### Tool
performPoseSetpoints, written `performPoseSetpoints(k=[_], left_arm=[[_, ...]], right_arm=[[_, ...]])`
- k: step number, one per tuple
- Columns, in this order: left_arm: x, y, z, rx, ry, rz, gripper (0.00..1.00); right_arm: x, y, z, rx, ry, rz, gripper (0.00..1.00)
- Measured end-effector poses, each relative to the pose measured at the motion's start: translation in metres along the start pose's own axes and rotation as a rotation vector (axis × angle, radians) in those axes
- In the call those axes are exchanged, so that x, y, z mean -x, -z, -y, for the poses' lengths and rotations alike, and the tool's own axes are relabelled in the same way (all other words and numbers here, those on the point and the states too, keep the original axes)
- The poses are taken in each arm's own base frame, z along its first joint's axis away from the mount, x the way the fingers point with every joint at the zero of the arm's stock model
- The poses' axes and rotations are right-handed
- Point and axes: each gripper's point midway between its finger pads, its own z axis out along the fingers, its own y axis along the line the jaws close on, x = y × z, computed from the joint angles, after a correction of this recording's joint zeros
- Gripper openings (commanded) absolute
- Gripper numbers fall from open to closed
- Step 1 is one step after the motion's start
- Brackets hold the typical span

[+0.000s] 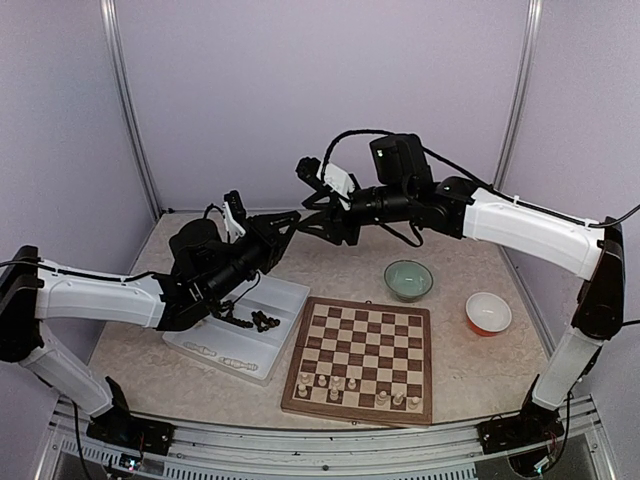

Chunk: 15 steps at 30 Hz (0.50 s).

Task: Set up the chess pieces on the board
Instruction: Pass from the left arm to the right

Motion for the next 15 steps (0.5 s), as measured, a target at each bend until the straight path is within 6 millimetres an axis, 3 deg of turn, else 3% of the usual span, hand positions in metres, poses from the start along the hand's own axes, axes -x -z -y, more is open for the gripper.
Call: performPoseSetpoints(k=[11, 15], left_arm=[[-0.003, 0.0, -0.007, 0.034, -0.049, 0.016, 0.18], [-0.01, 0.001, 0.001, 0.009, -0.058, 0.0, 0.18]], right_arm=[[-0.011, -0.003, -0.004, 0.008, 0.003, -0.021, 0.55], [-0.022, -0.007, -0.009, 0.025, 0.002, -0.042, 0.55]])
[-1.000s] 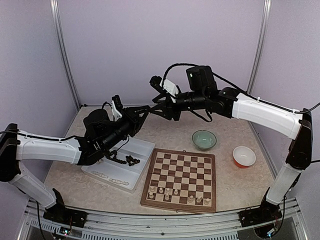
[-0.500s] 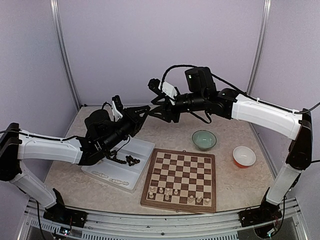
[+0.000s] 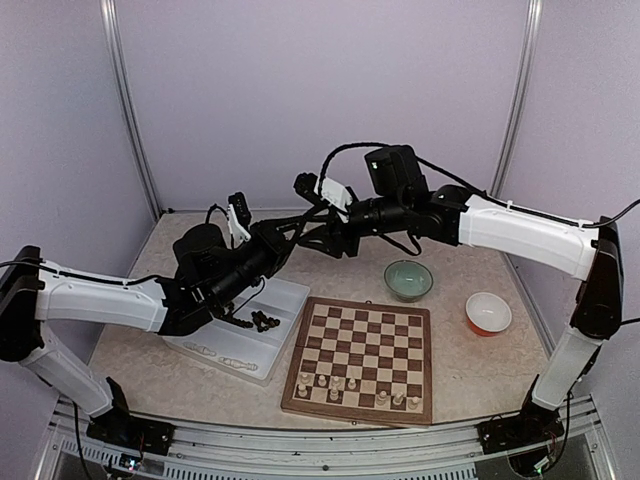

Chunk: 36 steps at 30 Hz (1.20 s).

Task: Set up the chess pieces on the board
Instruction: Pass from the left arm to the right

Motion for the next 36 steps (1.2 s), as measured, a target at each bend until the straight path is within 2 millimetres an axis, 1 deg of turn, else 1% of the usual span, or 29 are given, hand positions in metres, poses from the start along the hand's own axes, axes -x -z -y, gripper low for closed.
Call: performPoseSetpoints(k=[3, 7, 13, 15, 18, 21, 23, 26, 30, 34, 36], left_arm=[[-0.004, 0.001, 0.001, -0.003, -0.007, -0.01, 0.18], [-0.004, 0.0, 0.002, -0.004, -0.01, -0.01, 0.18], [-0.003, -0.004, 0.001, -0.005, -0.008, -0.006, 0.18], [-0.003, -0.005, -0.002, -0.001, -0.007, -0.004, 0.18], [-0.005, -0.006, -0.005, 0.003, -0.007, -0.003, 0.19], [-0.004, -0.009, -0.006, 0.007, -0.003, 0.001, 0.19], [-0.005, -0.011, -0.008, 0.011, -0.001, 0.003, 0.19], [-0.006, -0.012, -0.009, 0.015, -0.001, 0.002, 0.18], [-0.005, -0.015, -0.009, 0.02, -0.001, 0.011, 0.18], [-0.004, -0.015, -0.011, 0.027, -0.001, 0.014, 0.18], [-0.004, -0.015, -0.011, 0.029, 0.001, 0.017, 0.21]], right_arm=[[-0.004, -0.002, -0.005, 0.019, 0.005, -0.003, 0.54], [-0.005, -0.002, -0.007, 0.03, 0.003, -0.002, 0.49], [-0.006, -0.002, -0.005, 0.014, -0.02, -0.01, 0.32], [-0.008, -0.002, -0.003, 0.0, -0.028, -0.019, 0.28], [-0.01, -0.002, 0.001, -0.02, -0.043, -0.031, 0.27], [-0.012, -0.002, 0.004, -0.04, -0.057, -0.041, 0.3], [-0.013, -0.002, 0.007, -0.055, -0.064, -0.047, 0.3], [-0.015, -0.002, 0.009, -0.069, -0.076, -0.057, 0.28], [-0.016, -0.001, 0.011, -0.084, -0.085, -0.062, 0.2], [-0.019, 0.0, 0.017, -0.101, -0.097, -0.068, 0.09], [-0.019, 0.001, 0.018, -0.102, -0.102, -0.068, 0.06]])
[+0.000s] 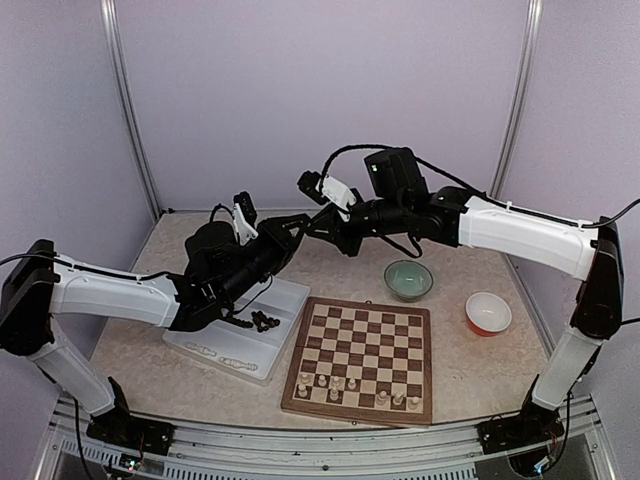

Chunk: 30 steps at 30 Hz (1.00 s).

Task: Set up the chess pieces on the board
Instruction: Pass from the left arm to the right, then place the pawn on the chessboard.

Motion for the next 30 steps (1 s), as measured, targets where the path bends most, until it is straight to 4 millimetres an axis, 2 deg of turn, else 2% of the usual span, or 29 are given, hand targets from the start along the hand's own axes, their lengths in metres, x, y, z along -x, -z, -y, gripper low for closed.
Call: performPoseSetpoints(k=[3, 9, 12, 15, 19, 23, 26, 30], left_arm=[[-0.001, 0.0, 0.001, -0.003, 0.003, -0.007, 0.29], [-0.022, 0.002, 0.003, -0.008, 0.003, -0.087, 0.44], [-0.029, 0.004, -0.001, 0.01, -0.02, -0.12, 0.54], [-0.028, 0.009, -0.005, 0.049, -0.068, -0.138, 0.6], [-0.006, 0.023, 0.002, 0.093, -0.159, -0.118, 0.62], [0.038, 0.045, 0.012, 0.144, -0.242, -0.03, 0.63], [0.067, 0.062, 0.022, 0.165, -0.28, 0.044, 0.63], [0.091, 0.084, 0.03, 0.184, -0.309, 0.117, 0.63]], right_arm=[[0.0, 0.001, 0.003, -0.001, 0.003, 0.004, 0.04], [-0.008, 0.008, 0.013, -0.032, 0.014, 0.0, 0.04], [-0.018, 0.011, 0.015, -0.037, 0.021, -0.019, 0.04], [-0.035, 0.017, 0.014, -0.028, 0.036, -0.063, 0.04], [-0.06, 0.029, 0.011, -0.001, 0.072, -0.149, 0.04], [-0.088, 0.04, -0.003, 0.075, 0.11, -0.261, 0.04], [-0.12, 0.05, -0.022, 0.166, 0.129, -0.389, 0.04], [-0.166, 0.067, -0.046, 0.307, 0.164, -0.567, 0.05]])
